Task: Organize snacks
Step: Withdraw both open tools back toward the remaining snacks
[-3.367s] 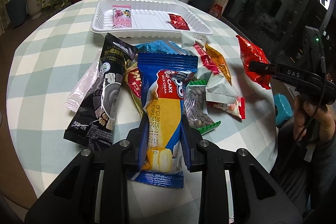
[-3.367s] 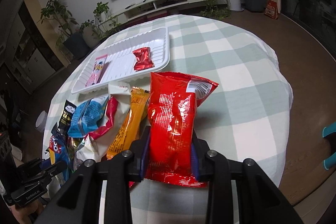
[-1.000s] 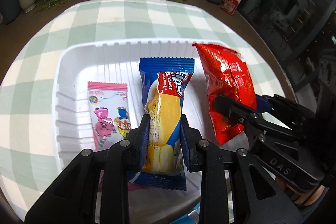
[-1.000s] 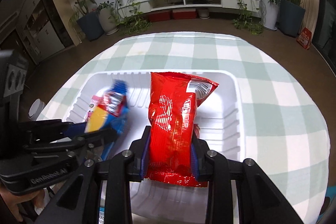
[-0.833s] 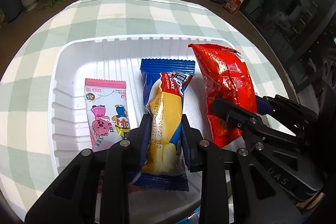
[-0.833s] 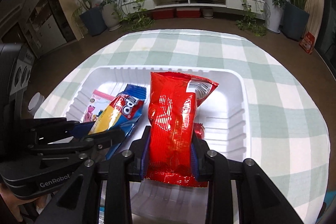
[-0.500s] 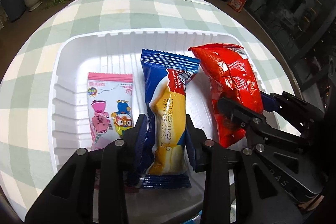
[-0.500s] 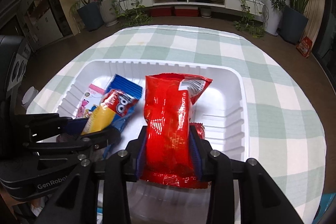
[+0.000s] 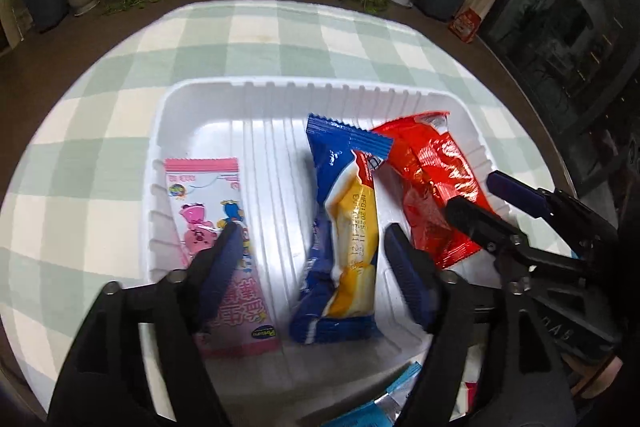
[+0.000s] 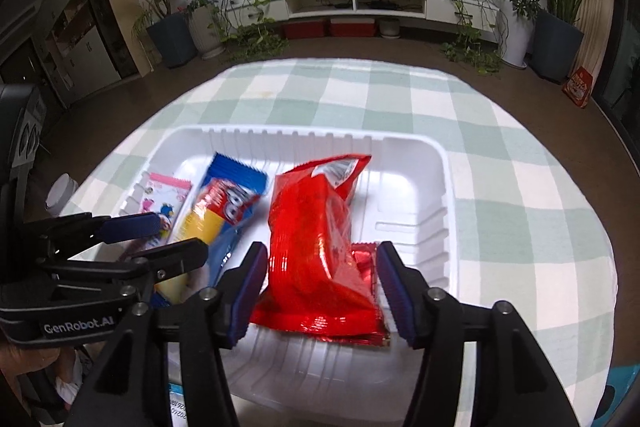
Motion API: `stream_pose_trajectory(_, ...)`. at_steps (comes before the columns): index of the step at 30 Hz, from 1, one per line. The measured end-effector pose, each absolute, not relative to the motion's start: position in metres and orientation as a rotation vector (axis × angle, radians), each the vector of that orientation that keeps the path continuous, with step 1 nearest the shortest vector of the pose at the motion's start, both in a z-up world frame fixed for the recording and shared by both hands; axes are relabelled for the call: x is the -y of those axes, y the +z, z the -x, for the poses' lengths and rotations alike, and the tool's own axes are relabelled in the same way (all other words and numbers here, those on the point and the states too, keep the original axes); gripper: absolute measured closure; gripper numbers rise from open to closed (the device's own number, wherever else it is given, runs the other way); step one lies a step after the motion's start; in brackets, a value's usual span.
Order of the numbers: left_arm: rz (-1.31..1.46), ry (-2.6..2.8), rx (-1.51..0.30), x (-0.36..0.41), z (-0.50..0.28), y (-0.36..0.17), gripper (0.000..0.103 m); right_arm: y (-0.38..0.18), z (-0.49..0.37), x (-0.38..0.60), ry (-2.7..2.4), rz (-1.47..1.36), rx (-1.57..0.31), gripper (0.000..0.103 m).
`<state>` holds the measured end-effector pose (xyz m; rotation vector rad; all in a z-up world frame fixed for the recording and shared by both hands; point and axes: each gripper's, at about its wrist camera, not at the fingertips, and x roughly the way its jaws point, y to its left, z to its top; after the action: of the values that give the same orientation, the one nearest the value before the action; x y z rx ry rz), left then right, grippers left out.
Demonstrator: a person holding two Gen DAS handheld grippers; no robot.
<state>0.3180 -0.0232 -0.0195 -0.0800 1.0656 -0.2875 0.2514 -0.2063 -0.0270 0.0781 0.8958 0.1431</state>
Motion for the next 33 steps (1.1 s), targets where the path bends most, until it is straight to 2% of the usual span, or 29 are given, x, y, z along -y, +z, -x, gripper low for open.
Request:
stream_pose_trajectory(1, 0.088, -0.284, -1.057, 0.020, -0.316, -0.015, 0.015, -0.024, -0.250, 0.209, 0.141, -0.090, -0.885, 0.035)
stream_pose_trajectory(4, 0.104, -0.290, -1.032, 0.015, -0.308, -0.002, 0.003, -0.013, -0.246, 0.220, 0.138, -0.144, -0.838, 0.025)
stream_pose_trajectory(6, 0.097, -0.295, -1.003, 0.011, -0.298, 0.011, 0.000, -0.006, -0.242, 0.228, 0.136, -0.193, -0.800, 0.016)
stream_pose_trajectory(9, 0.061, -0.320, -0.929, 0.003, -0.272, 0.036, 0.000, 0.004, -0.236, 0.241, 0.133, -0.263, -0.747, 0.011)
stream_pose_trajectory(16, 0.065, -0.263, -0.806, -0.047, -0.176, 0.063, 0.000, 0.024, -0.217, 0.271, 0.126, -0.399, -0.669, 0.010)
stream_pose_trajectory(23, 0.278, -0.201, -0.937, -0.094, -0.098, 0.008, 0.000, 0.047, -0.157, 0.272, 0.097, -0.389, -0.615, 0.010)
stream_pose_trajectory(29, 0.202, -0.256, -0.964, -0.070, -0.072, -0.018, 0.002, 0.021, -0.088, 0.258, 0.078, -0.358, -0.678, 0.010)
stream_pose_trajectory(31, 0.162, -0.260, -0.909, -0.064, -0.065, -0.011, 0.002, 0.007, -0.074, 0.253, 0.063, -0.333, -0.715, 0.012)
stream_pose_trajectory(33, 0.107, -0.247, -0.886, -0.058, -0.062, -0.009, 0.002, -0.001, -0.071, 0.248, 0.056, -0.298, -0.750, 0.020)
